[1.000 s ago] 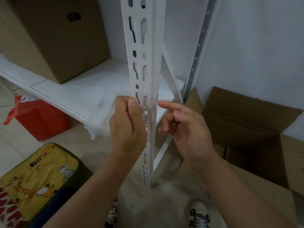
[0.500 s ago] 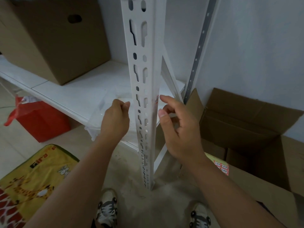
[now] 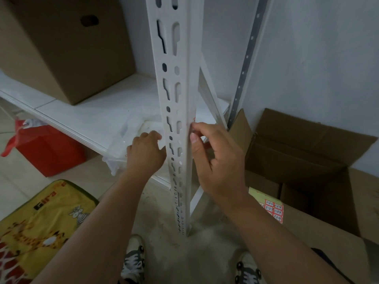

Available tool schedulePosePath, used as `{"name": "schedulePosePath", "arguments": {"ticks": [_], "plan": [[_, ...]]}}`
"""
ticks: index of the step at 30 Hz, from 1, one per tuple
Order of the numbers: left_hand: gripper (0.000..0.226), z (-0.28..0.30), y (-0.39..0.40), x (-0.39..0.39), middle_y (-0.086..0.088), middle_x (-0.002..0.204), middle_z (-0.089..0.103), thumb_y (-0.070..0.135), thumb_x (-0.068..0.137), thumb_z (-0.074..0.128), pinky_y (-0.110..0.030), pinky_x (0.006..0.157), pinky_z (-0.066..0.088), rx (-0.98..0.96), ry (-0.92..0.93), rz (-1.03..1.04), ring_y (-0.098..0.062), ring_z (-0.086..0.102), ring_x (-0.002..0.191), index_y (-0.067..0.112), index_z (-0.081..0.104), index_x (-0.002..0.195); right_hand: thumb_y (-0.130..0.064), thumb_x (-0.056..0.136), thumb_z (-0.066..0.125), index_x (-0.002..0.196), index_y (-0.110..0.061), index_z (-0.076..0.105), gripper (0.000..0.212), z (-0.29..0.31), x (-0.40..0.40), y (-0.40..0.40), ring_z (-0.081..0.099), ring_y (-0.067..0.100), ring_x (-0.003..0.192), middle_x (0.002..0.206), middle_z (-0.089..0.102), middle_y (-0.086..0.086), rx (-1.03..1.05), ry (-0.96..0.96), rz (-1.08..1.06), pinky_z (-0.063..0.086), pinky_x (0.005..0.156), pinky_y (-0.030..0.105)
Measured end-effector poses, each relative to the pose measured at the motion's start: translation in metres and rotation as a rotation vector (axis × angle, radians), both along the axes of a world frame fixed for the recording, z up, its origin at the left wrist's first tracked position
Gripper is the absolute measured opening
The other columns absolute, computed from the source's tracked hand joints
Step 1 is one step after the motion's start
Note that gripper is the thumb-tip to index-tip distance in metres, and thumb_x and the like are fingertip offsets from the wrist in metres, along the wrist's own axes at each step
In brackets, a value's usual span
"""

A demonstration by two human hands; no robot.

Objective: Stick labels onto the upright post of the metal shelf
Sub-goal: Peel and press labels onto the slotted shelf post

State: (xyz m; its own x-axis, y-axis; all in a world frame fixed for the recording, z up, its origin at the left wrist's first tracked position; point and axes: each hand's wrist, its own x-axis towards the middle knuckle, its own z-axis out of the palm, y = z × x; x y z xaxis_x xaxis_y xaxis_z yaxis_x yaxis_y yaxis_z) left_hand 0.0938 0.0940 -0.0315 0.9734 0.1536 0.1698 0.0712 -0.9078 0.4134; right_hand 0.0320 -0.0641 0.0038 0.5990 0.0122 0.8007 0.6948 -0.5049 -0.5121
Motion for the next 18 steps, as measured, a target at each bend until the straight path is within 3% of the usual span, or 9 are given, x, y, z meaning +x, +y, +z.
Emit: {"name": "schedulePosePath", "arguments": {"ticks": [2, 5, 7, 10, 14, 18], "plan": [[0.018, 0.001, -0.001, 0.001, -0.01, 0.083, 0.058, 0.019, 0.091, 0.051, -0.041, 0.083, 0.043, 0.013, -0.042, 0.062, -0.034, 0.056, 0.088, 0.006, 0.06, 0.083, -0.013, 0.093, 0.056, 0.105, -0.001, 0.066, 0.02, 0.001, 0.003, 0.0, 0.061, 0.012, 0.093, 0.1, 0.07, 0.01, 0.008, -0.012, -0.009, 0.052, 0.081, 0.017], [0.023, 0.001, -0.005, 0.004, -0.003, 0.073, 0.062, 0.025, 0.092, 0.052, -0.037, 0.073, 0.049, -0.224, -0.118, 0.067, -0.027, 0.059, 0.072, 0.008, 0.061, 0.08, -0.01, 0.092, 0.058, 0.1, 0.0, 0.067, 0.015, 0.003, 0.007, 0.001, 0.063, 0.015, 0.088, 0.095, 0.07, 0.009, 0.013, -0.049, -0.028, 0.055, 0.075, 0.027], [0.022, 0.003, -0.009, 0.005, -0.001, 0.076, 0.066, 0.032, 0.091, 0.053, -0.037, 0.068, 0.053, -0.427, -0.148, 0.069, -0.023, 0.063, 0.074, 0.014, 0.062, 0.083, -0.01, 0.092, 0.058, 0.098, 0.001, 0.067, 0.015, 0.002, 0.008, 0.002, 0.063, 0.015, 0.087, 0.093, 0.07, 0.01, 0.01, -0.074, -0.041, 0.054, 0.074, 0.025], [0.022, 0.008, -0.016, 0.006, -0.003, 0.078, 0.07, 0.034, 0.091, 0.053, -0.048, 0.074, 0.057, -0.68, -0.19, 0.12, -0.026, 0.067, 0.078, 0.017, 0.065, 0.084, -0.011, 0.093, 0.058, 0.097, 0.001, 0.067, 0.016, 0.001, 0.009, 0.002, 0.062, 0.014, 0.086, 0.092, 0.07, 0.011, 0.004, -0.084, -0.046, 0.053, 0.075, 0.02], [0.024, 0.009, -0.024, 0.001, -0.003, 0.083, 0.069, 0.029, 0.09, 0.045, -0.051, 0.079, 0.055, -0.814, -0.236, 0.154, -0.025, 0.066, 0.081, 0.015, 0.064, 0.085, -0.009, 0.092, 0.058, 0.095, 0.001, 0.067, 0.014, 0.0, 0.01, 0.003, 0.06, 0.012, 0.084, 0.09, 0.07, 0.01, 0.006, -0.093, -0.05, 0.052, 0.074, 0.018], [0.024, 0.016, -0.032, -0.007, 0.001, 0.083, 0.064, 0.023, 0.095, 0.04, -0.043, 0.079, 0.054, -0.878, -0.338, 0.203, -0.017, 0.061, 0.078, 0.014, 0.061, 0.09, -0.008, 0.092, 0.058, 0.096, 0.0, 0.067, 0.013, 0.002, 0.012, -0.002, 0.06, 0.011, 0.084, 0.09, 0.069, 0.009, -0.024, -0.08, -0.023, 0.051, 0.072, 0.018]]}}
